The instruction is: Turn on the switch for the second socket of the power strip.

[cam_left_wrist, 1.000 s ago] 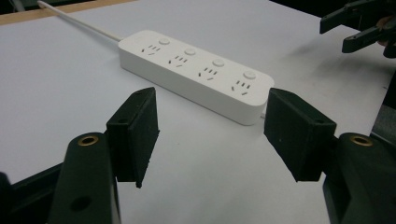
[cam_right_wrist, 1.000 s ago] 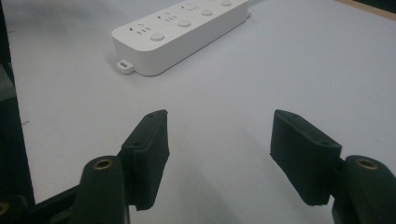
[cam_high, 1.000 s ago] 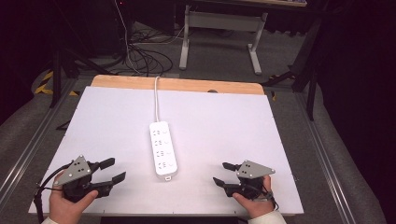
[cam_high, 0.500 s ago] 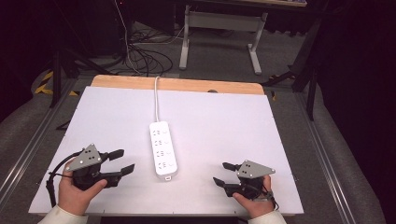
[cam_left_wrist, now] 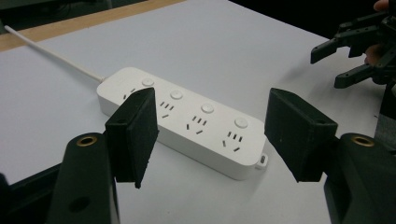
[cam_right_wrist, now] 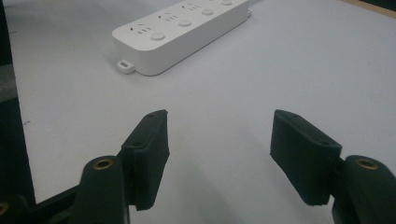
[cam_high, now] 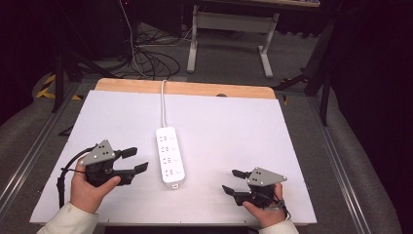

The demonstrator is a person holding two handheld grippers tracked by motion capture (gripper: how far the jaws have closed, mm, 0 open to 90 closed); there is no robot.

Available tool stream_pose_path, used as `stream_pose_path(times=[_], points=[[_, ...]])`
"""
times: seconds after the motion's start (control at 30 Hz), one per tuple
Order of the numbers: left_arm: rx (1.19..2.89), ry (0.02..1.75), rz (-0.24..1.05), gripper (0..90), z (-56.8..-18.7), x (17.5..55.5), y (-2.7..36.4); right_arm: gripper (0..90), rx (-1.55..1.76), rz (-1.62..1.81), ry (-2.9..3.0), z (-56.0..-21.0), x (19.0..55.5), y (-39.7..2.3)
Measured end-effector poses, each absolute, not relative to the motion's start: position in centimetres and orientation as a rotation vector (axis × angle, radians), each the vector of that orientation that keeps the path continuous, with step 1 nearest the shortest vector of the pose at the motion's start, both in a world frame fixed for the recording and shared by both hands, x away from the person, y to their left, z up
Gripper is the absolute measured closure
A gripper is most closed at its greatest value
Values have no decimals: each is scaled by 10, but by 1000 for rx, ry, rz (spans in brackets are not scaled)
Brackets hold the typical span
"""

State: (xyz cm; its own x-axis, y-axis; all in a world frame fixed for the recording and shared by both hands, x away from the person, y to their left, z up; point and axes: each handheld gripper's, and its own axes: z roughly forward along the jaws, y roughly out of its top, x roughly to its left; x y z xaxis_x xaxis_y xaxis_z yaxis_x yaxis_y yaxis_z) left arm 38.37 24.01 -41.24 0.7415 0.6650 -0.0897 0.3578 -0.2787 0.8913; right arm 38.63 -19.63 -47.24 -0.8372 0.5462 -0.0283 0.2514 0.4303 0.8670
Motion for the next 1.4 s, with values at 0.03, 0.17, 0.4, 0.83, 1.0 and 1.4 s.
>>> stream_pose_path(times=[0.03, 0.17, 0.4, 0.83, 1.0, 1.4], points=[[1896, 783, 365, 351, -412, 385, 239, 374, 687, 1366, 2383, -472, 386, -196], [1907, 777, 365, 354, -409, 391, 234, 374, 688, 1367, 2384, -472, 386, -197], [1915, 777, 364, 367, -406, 405, 224, 374, 686, 1368, 2385, -472, 387, -197], [1914, 770, 346, 413, -407, 425, 207, 374, 684, 1372, 2387, -473, 387, -197], [1925, 762, 357, 423, -408, 433, 199, 374, 683, 1369, 2389, -473, 387, -197], [1929, 741, 356, 468, -415, 448, 182, 374, 678, 1371, 2391, -473, 387, -197]])
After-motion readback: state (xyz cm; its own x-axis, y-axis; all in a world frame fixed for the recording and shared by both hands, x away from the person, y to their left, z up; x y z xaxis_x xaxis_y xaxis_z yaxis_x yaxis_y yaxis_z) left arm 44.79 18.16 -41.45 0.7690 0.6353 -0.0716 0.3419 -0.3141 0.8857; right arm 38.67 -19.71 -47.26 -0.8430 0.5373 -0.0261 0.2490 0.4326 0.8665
